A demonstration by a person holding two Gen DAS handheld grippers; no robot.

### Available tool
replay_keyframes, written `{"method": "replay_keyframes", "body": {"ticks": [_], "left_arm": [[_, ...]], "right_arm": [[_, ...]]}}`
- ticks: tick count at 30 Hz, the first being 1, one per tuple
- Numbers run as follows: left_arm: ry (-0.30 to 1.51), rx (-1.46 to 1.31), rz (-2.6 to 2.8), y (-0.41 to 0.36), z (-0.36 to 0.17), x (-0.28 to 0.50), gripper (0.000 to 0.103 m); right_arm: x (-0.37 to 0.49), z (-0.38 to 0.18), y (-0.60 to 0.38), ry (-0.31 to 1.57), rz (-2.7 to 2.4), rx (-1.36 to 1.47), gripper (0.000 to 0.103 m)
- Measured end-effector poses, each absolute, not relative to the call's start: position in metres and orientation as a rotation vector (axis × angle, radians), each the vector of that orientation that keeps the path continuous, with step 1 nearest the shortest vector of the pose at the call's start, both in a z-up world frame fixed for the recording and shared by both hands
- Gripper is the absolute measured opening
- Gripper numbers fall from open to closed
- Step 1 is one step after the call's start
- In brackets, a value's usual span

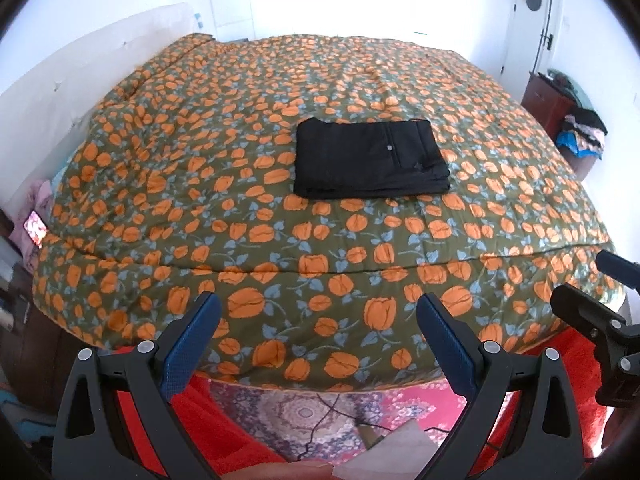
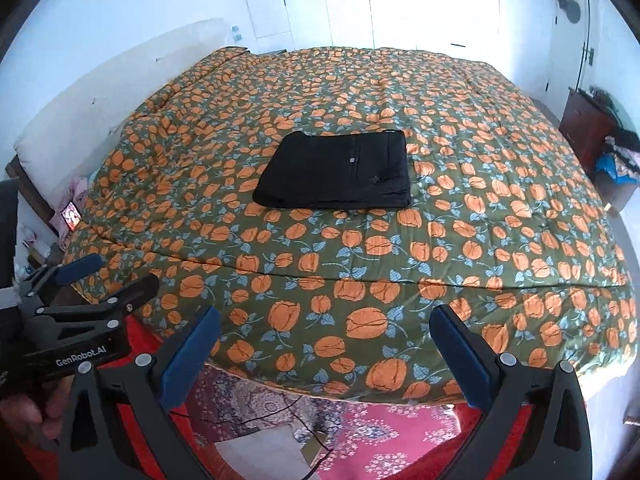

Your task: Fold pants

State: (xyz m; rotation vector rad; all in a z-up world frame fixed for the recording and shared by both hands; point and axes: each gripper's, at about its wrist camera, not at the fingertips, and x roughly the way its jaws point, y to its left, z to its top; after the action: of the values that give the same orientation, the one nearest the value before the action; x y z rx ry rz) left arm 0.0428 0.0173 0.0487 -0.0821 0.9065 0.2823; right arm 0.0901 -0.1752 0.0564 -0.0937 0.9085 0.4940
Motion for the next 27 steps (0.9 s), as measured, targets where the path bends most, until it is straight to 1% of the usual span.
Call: {"method": "replay_keyframes", "body": {"ticks": [6,27], "left_arm": [[0.902,-0.08,0.29,0.0174,0.0494,0.0429,0.099],[0.921,-0.078,0.28,0.0203,0.0439,0.0454,0.099]], "right_arm": [[0.0877,0.0615,-0.1748,0.883,0.47,-0.12,0.103],[0.0914,0.0543,-0.1751,0.894,0.439,-0.137,0.103]]}}
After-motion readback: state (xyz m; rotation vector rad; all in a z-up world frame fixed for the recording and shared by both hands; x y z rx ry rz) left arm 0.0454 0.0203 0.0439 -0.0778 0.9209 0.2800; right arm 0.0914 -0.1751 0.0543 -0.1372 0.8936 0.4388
